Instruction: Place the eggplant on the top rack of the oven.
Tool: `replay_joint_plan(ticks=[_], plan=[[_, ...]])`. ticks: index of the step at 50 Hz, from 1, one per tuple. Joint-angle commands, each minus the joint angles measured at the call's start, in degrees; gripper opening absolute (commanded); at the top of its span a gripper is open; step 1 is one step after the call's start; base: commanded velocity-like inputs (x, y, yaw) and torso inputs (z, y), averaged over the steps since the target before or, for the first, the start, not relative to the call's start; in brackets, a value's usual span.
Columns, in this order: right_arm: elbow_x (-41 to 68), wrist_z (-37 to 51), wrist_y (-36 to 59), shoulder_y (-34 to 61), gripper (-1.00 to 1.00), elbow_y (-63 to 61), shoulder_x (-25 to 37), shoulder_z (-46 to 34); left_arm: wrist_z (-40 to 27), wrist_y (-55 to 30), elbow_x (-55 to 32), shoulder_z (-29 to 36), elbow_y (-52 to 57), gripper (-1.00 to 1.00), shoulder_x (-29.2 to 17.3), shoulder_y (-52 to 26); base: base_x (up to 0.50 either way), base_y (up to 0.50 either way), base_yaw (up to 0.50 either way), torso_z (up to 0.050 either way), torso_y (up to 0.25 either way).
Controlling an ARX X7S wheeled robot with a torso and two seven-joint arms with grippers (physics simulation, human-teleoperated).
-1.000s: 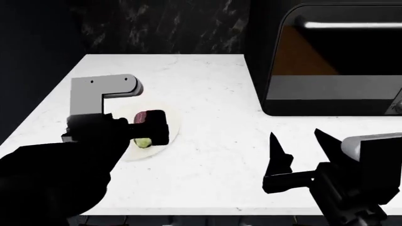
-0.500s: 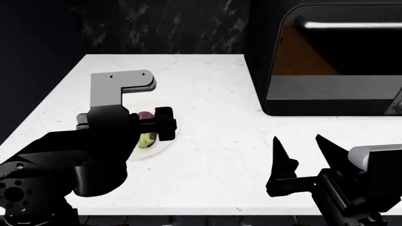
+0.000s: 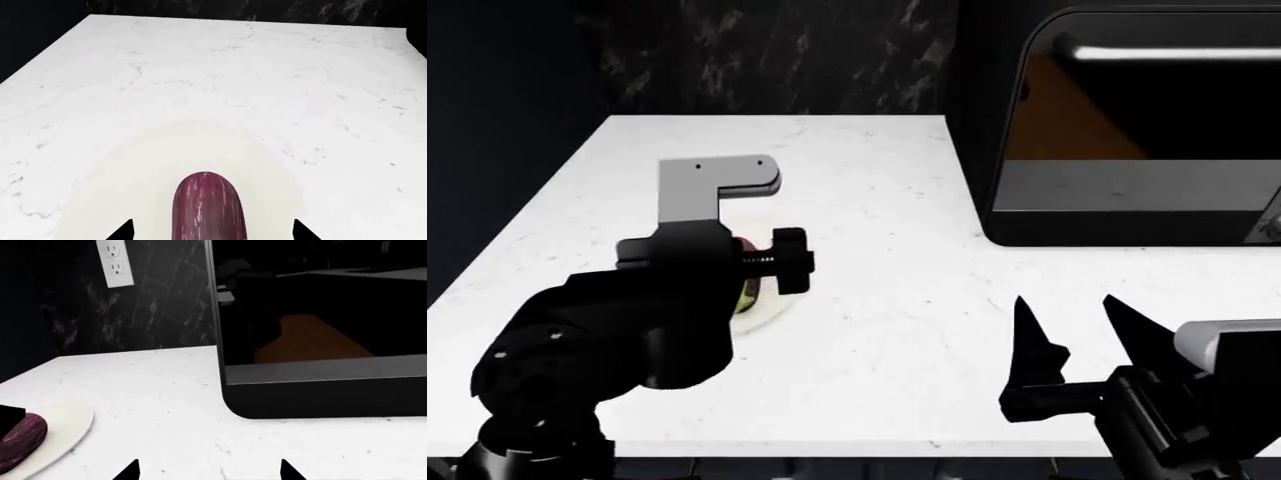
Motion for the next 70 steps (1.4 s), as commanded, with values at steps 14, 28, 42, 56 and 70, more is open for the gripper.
replay_joint_plan(ticks=[14, 28, 42, 56, 70], plan=[[0.1, 0.6, -0.7, 0.2, 1.00, 0.6, 0.8, -1.0, 5.0, 3.7, 6.8, 4.2, -6.7, 1.00, -0.3, 0.7, 0.00, 0.00, 0.00, 0.000, 0.000], [0.2, 0.7, -1.5, -0.3, 1.00, 0.6, 1.1, -1.1, 6.0, 3.1, 6.3, 5.6, -6.2, 1.00, -0.7, 1.1, 0.00, 0.00, 0.00, 0.000, 0.000], [-0.3, 0.6, -2.3, -0.2, 1.00, 1.1, 1.4, -1.8, 3.8, 2.7, 3.8, 5.1, -0.6, -1.00, -1.5, 2.1, 0.00, 0.00, 0.00, 0.000, 0.000], [1.2, 2.2, -1.8, 0.9, 1.00, 0.6, 1.9, -2.3, 0.9, 2.5, -0.8, 2.4, 4.3, -1.00, -2.7, 2.1, 0.00, 0.00, 0.00, 0.000, 0.001], [7.6, 8.3, 1.5, 5.1, 1.00, -1.3, 4.0, -2.2, -0.5, 2.4, -5.0, 0.1, 10.0, -1.00, -5.0, 2.5, 0.00, 0.00, 0.00, 0.000, 0.000]])
